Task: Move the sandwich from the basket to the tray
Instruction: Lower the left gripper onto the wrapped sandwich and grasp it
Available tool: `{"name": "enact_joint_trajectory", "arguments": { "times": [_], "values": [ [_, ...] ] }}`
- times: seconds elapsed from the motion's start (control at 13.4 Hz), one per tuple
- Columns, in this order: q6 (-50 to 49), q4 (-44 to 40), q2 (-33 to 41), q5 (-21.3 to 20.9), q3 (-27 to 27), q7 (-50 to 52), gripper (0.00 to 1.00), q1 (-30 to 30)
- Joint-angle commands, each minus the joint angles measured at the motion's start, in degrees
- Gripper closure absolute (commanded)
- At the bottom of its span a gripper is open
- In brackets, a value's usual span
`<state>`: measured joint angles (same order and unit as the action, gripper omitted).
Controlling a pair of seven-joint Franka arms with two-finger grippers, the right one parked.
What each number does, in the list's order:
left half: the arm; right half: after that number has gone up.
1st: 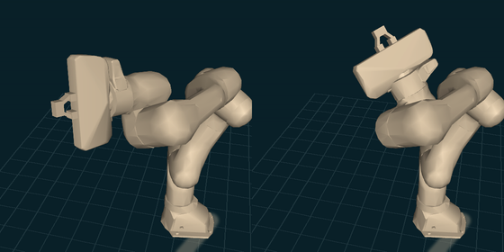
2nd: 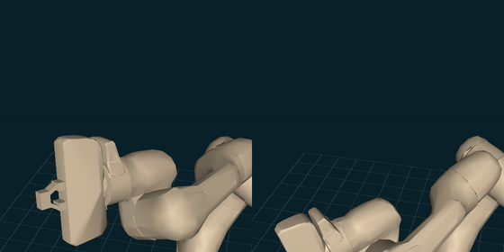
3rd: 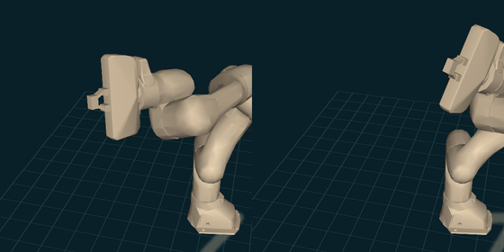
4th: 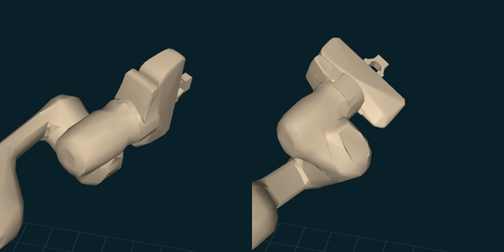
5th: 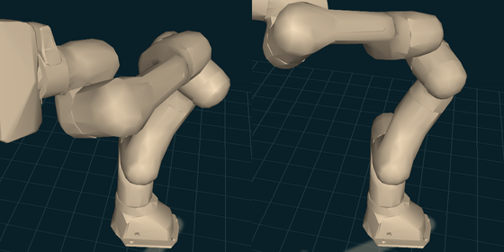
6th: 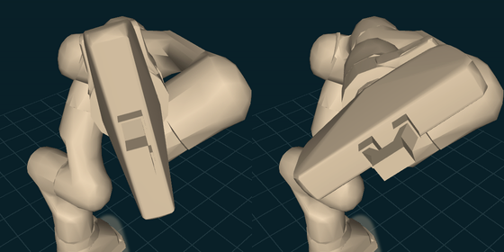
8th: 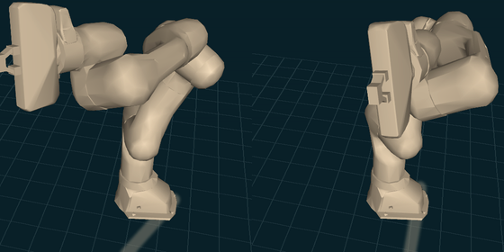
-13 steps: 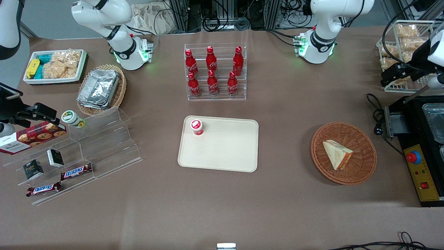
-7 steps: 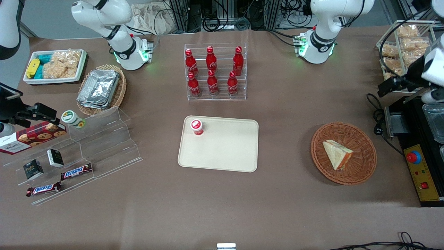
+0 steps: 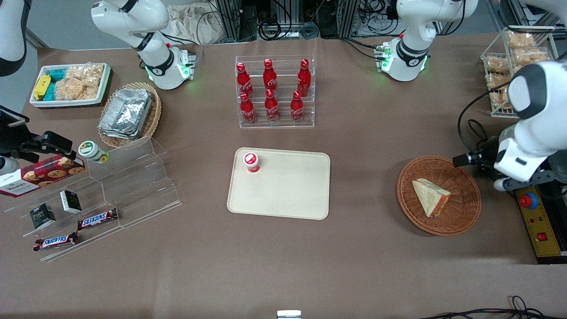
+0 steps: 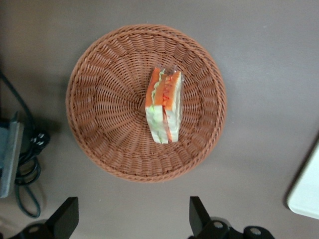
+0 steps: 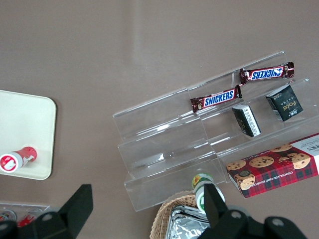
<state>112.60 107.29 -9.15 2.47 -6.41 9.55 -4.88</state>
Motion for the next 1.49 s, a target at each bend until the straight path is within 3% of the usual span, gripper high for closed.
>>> {"name": "enact_joint_trajectory", "arguments": {
  "times": [0.0,0.52,0.67,0.89,0.97,1.12,1.26,1.41],
  "values": [
    [4.8,-0.5,-5.0,1.0,-0.2,-0.1,0.0,0.1],
    [20.4,-0.8,-16.2,1.4,0.0,0.2,0.0,0.0],
    [23.4,-0.7,-18.6,4.5,0.1,0.1,0.0,-0.1],
    [24.8,-0.8,-20.0,4.9,0.3,0.2,0.0,-0.2],
    [24.7,-0.8,-20.0,4.9,0.3,0.3,0.07,-0.2],
    [24.5,-0.9,-20.0,4.9,0.3,0.4,0.35,-0.2],
    [24.1,-1.1,-19.9,4.9,0.3,0.3,0.52,-0.2],
    [24.0,-1.5,-19.3,4.9,0.3,0.4,0.76,-0.3]
  ]
}}
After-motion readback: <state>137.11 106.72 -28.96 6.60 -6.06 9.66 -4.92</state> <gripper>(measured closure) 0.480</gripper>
